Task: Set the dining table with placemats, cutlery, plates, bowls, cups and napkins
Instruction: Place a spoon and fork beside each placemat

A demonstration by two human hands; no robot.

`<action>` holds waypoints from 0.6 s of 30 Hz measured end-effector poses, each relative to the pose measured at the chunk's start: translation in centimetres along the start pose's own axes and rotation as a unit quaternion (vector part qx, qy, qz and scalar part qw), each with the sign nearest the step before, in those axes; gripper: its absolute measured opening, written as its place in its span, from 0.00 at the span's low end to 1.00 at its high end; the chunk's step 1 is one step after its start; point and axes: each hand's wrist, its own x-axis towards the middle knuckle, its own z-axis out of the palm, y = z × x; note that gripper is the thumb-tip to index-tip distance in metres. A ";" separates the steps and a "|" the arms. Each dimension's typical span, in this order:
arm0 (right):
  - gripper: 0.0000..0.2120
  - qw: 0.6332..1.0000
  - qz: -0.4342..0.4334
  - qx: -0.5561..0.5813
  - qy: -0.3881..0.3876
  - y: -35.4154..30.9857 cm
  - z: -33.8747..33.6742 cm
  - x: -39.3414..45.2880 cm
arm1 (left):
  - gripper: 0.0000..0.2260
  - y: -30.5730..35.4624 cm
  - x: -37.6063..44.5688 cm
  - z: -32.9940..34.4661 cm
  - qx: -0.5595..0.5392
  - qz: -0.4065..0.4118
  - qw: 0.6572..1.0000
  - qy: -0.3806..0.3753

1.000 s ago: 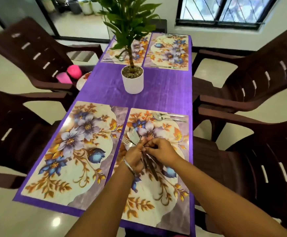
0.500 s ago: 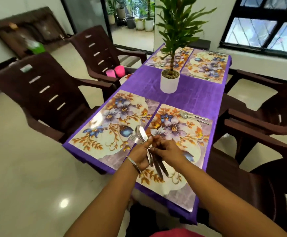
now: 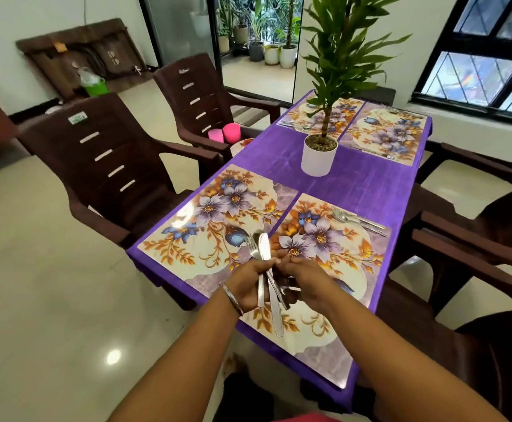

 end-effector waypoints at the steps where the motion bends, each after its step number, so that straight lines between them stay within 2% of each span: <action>1: 0.06 1.000 0.016 0.013 -0.006 -0.1 0.0 -0.1 | 0.18 0.0 -0.1 -0.1 0.000 0.000 1.000 -0.005; 5: 0.11 0.997 0.062 0.037 -0.011 -0.1 -0.1 0.0 | 0.14 -0.3 -0.7 0.4 0.059 -0.013 0.998 -0.007; 9: 0.07 0.997 0.073 0.024 0.011 0.8 -0.3 0.5 | 0.16 -0.9 -1.2 1.9 0.104 -0.007 0.995 0.003; 14: 0.07 0.999 0.034 0.029 0.027 1.0 -0.7 0.7 | 0.15 -1.4 -1.1 1.1 0.032 -0.012 0.999 0.016; 18: 0.07 0.986 -0.027 0.130 0.099 0.2 -1.4 1.0 | 0.13 -1.3 -1.1 0.3 -0.015 -0.006 0.998 0.064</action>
